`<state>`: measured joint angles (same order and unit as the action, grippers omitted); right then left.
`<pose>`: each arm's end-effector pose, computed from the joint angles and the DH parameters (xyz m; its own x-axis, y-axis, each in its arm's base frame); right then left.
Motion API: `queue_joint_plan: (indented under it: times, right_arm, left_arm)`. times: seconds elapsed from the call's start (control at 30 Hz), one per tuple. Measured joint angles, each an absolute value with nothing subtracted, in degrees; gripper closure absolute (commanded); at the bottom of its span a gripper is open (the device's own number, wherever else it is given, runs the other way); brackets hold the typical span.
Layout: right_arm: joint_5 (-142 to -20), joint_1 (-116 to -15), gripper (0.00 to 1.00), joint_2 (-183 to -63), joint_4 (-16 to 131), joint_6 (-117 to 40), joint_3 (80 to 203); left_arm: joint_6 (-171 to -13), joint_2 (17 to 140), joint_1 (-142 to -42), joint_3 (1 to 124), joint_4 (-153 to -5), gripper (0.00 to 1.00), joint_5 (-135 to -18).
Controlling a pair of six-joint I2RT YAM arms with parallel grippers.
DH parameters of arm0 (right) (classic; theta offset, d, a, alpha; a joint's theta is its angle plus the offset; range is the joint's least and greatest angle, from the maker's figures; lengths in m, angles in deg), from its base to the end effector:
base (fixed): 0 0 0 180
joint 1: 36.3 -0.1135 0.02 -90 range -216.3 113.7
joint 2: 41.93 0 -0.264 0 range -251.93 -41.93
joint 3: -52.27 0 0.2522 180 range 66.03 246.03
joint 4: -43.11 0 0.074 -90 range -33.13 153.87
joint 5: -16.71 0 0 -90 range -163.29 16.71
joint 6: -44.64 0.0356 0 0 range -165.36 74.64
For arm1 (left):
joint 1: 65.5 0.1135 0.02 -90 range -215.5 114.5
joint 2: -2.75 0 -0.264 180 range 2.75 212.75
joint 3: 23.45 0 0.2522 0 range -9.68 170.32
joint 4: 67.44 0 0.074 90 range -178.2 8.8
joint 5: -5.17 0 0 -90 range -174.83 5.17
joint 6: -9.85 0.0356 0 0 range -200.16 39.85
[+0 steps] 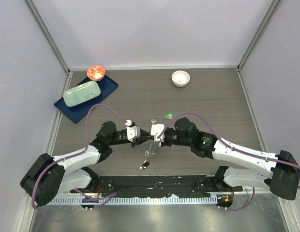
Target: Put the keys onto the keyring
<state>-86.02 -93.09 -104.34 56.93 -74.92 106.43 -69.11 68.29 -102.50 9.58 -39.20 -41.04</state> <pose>0.1293 0.2119 0.2704 0.2788 -0.4527 -0.8469 -0.9087 0.1610 -0.3852 0.1631 -0.1538 0.2108 0.1304 0.0749 -0.9886 0.9787 0.1496 0.1404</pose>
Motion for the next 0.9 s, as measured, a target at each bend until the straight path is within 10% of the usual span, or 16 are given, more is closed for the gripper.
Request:
queue_joint_plan:
  times: [0.53, 0.9]
  right_arm:
    - [-85.97, -93.09, 0.99, -103.90, 57.65, -74.71, 106.43]
    - [-85.73, -93.09, 0.99, -103.03, 59.09, -73.90, 106.43]
  left_arm:
    - [-69.24, 69.25, -102.50, 9.47, -38.98, 0.76, -40.17]
    - [-69.24, 70.04, -102.50, 9.47, -38.76, 0.96, -39.95]
